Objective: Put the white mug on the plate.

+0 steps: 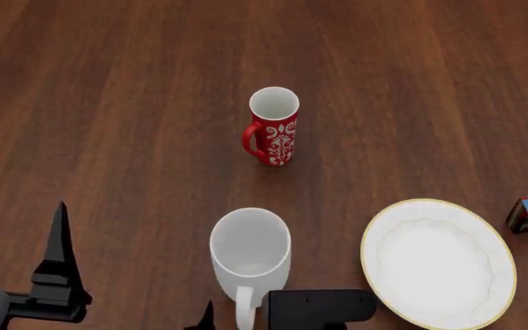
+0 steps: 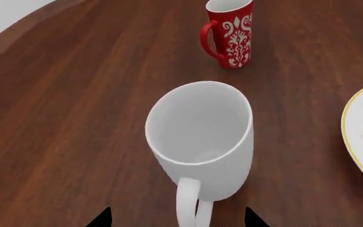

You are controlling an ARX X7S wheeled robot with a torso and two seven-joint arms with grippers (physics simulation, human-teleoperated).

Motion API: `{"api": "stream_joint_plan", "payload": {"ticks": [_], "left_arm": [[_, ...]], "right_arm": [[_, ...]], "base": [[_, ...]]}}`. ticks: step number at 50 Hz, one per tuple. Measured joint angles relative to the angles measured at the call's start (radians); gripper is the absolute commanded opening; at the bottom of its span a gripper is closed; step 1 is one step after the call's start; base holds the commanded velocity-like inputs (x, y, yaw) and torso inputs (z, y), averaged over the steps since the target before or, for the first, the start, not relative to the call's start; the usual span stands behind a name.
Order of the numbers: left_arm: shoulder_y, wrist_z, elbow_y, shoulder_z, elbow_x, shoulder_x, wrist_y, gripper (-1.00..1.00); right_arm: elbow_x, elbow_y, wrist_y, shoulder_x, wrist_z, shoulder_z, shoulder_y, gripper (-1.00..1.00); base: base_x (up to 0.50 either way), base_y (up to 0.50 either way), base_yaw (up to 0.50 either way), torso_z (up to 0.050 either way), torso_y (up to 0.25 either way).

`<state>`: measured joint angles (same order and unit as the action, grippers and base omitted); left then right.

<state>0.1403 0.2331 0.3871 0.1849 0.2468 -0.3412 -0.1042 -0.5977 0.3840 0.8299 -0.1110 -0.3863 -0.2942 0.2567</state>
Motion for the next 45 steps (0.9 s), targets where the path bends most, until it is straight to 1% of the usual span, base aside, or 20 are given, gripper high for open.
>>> {"api": "stream_joint_plan", "payload": {"ticks": [45], "left_arm": [[0.008, -0.001, -0.042, 0.007, 0.012, -0.007, 0.029, 1.00]], "right_arm": [[-0.014, -0.110, -0.054, -0.010, -0.017, -0.037, 0.036, 1.00]], "base": [[0.00, 0.00, 0.00, 0.000, 0.000]]}}
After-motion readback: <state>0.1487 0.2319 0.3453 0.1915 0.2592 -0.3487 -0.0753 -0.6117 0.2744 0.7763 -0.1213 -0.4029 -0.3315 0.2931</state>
